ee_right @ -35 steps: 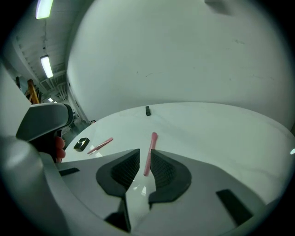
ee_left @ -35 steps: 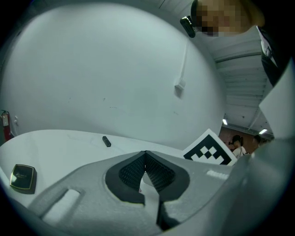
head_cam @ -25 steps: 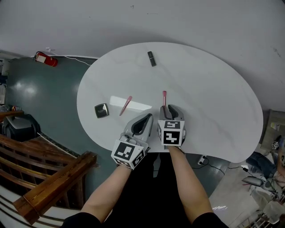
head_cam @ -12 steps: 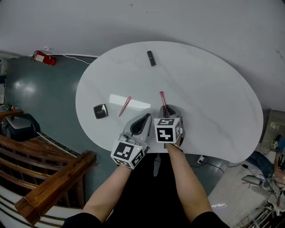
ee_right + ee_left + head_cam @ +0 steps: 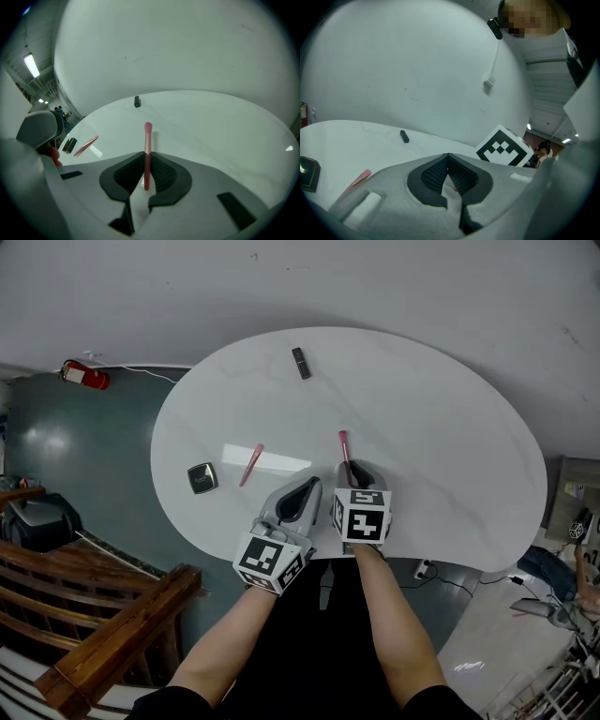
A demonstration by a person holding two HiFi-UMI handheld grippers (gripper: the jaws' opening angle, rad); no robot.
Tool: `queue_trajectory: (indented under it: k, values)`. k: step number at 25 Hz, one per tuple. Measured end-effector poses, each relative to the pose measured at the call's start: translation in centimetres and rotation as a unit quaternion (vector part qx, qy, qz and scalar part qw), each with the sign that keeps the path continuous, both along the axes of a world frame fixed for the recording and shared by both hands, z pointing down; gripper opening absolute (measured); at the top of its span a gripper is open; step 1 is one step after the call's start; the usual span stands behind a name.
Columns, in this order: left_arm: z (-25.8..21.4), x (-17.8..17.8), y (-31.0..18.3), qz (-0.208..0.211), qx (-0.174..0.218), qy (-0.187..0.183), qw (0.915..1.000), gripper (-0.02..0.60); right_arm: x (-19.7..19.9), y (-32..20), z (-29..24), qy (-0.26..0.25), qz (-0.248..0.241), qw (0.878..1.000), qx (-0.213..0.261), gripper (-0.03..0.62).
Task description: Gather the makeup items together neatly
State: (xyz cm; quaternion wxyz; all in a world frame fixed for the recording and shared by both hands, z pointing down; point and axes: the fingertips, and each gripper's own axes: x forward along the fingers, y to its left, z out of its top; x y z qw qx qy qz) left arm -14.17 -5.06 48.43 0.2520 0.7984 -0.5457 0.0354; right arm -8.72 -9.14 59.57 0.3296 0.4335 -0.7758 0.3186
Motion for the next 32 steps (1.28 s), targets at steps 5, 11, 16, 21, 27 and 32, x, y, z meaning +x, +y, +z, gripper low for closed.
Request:
queue_trajectory:
  k: [5, 11, 16, 21, 27, 32]
  values:
    - [-0.7, 3.8, -0.7, 0.038, 0.01, -0.001, 0.9992, 0.008, 4.5, -0.3, -1.8, -0.011, 0.044, 0.999, 0.012, 0.052]
    - [-1.7, 9.7, -1.6, 0.095, 0.021, -0.007, 0.9953, 0.008, 10.3, -0.3, -3.7, -0.009, 0.086, 0.996, 0.029, 0.052]
    - [-2.3, 14.5, -2.5, 0.136, 0.026, -0.008, 0.9904, 0.008, 15.5, -0.6, -4.3, -0.006, 0.128, 0.991, 0.033, 0.052]
    - [-1.9, 18.6, -3.1, 0.17, 0.024, -0.011, 0.9851, 0.008, 20.6, -1.0, -3.7, 0.003, 0.16, 0.987, 0.028, 0.052]
    - [-0.3, 22.1, -3.7, 0.192, 0.009, -0.013, 0.9814, 0.008, 24.3, -1.6, -1.8, 0.014, 0.175, 0.984, 0.014, 0.052]
    - [0.7, 23.4, -4.4, 0.195, -0.005, -0.016, 0.9807, 0.008, 25.7, -2.0, 0.0, 0.018, 0.176, 0.984, -0.003, 0.052]
